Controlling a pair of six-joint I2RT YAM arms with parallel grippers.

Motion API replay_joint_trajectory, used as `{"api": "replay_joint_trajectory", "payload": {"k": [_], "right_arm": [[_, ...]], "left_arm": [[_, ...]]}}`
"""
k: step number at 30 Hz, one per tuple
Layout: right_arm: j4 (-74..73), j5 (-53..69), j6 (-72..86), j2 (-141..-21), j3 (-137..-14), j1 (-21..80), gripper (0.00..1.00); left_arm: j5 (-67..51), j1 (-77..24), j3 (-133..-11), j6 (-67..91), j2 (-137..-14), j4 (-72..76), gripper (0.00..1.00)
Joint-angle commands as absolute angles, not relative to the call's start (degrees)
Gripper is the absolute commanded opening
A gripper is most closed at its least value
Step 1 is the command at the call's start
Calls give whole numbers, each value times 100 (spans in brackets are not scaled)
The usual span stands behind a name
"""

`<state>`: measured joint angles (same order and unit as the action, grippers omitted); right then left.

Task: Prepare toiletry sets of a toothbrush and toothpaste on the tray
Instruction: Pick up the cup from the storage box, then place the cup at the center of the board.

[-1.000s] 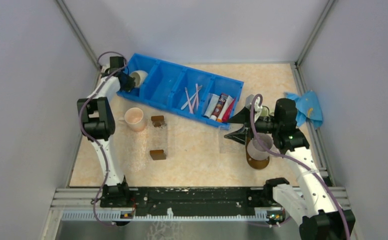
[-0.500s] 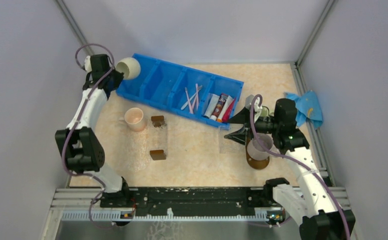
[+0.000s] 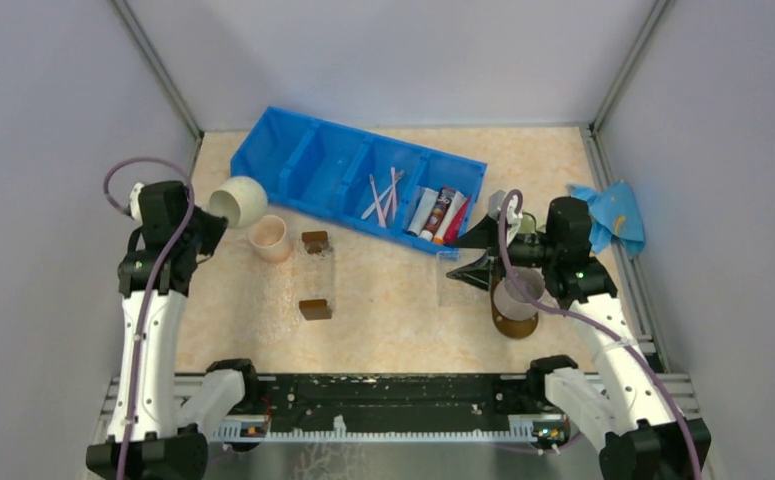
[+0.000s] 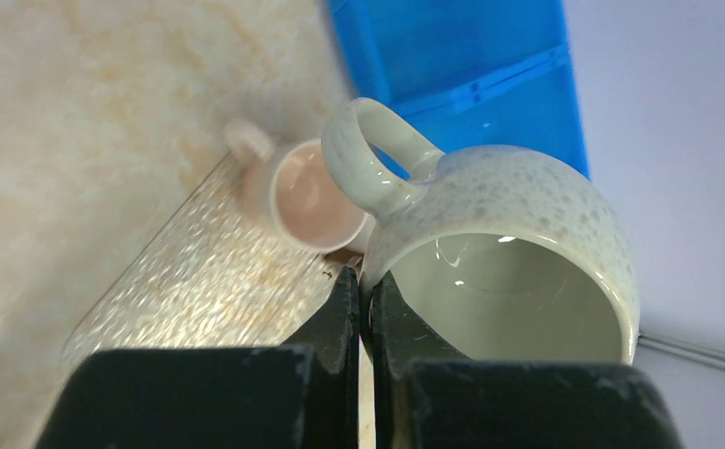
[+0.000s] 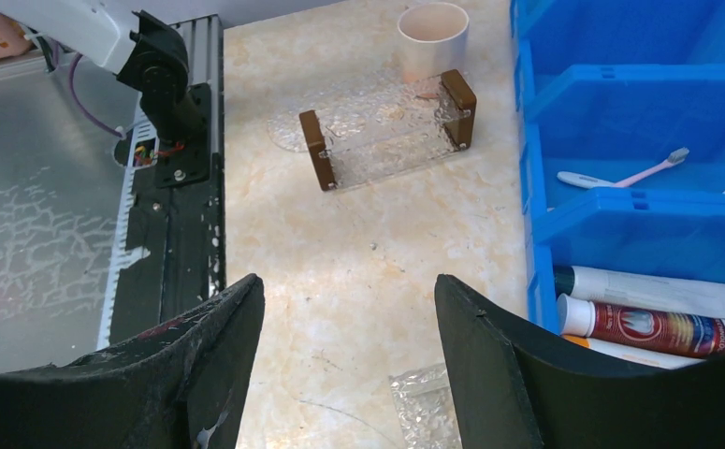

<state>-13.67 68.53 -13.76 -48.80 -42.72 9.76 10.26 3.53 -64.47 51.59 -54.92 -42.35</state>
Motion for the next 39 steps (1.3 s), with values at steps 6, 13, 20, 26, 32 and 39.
{"api": "replay_joint_trajectory", "payload": {"k": [6, 13, 20, 26, 32, 39], "right_arm": [[-1149, 6856, -1372, -4860, -4201, 1072, 67], [-1144, 6843, -1372, -4834, -4201, 1105, 67], [-1150, 6845, -1385, -4807, -4201, 1115, 67], [-1151, 6816, -1393, -4809, -4201, 1142, 67], [-1160, 6787, -1422, -4824, -4201, 1151, 67], [-1162, 6764, -1426, -4842, -4201, 1169, 67]], "left_arm": [[974, 370, -5992, 5544, -4440, -6262, 0], [1192, 294, -5562, 5540, -4643, -6726, 0], [1400, 292, -4837, 5560, -4958, -6267, 1], [1317, 293, -4566, 5584, -5315, -5871, 2], [1153, 292, -4454, 5497, -5895, -5667, 3], [1195, 286, -4504, 5315, -6208, -5581, 8]]}}
